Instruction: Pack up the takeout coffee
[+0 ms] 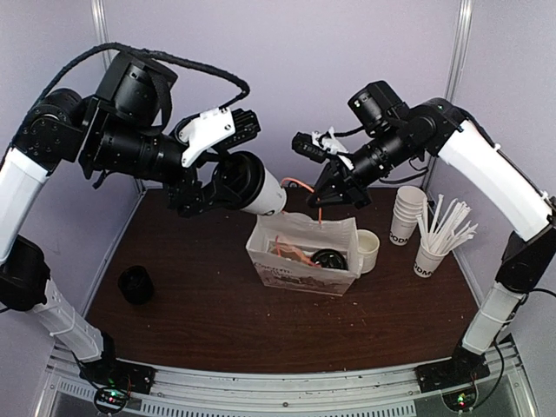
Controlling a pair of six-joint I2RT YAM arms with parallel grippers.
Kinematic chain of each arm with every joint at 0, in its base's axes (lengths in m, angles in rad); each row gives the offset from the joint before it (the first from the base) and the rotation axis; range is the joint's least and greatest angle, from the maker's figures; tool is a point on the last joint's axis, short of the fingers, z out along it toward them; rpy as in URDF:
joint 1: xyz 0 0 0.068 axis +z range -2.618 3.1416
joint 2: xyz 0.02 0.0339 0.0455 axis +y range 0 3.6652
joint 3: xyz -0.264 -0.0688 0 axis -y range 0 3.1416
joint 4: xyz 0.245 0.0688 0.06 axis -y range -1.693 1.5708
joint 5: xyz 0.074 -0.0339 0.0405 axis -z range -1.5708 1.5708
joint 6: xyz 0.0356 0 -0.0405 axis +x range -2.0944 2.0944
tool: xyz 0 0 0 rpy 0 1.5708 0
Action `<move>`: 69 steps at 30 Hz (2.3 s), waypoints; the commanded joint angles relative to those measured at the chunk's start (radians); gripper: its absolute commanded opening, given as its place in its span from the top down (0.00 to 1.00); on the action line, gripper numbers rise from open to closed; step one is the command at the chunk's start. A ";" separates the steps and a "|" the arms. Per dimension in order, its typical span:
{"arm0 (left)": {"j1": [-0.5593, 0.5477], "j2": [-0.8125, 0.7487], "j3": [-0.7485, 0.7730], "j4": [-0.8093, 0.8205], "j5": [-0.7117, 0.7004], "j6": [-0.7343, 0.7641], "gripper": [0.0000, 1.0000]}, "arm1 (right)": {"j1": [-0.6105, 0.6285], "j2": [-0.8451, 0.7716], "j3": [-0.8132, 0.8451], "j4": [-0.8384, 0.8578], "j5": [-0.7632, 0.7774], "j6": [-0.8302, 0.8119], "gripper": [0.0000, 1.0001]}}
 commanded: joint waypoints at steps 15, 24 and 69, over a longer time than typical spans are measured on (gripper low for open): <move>-0.190 -0.023 -0.069 -0.078 0.089 -0.120 0.37 | 0.091 -0.136 -0.216 -0.102 -0.205 -0.095 0.97; -0.309 -0.007 -0.098 -0.054 -0.002 -0.111 0.38 | 0.091 -0.135 -0.210 -0.099 -0.197 -0.084 0.97; -0.284 0.202 -0.436 0.211 -0.341 0.248 0.39 | 0.190 -0.098 -0.119 -0.110 -0.140 -0.100 1.00</move>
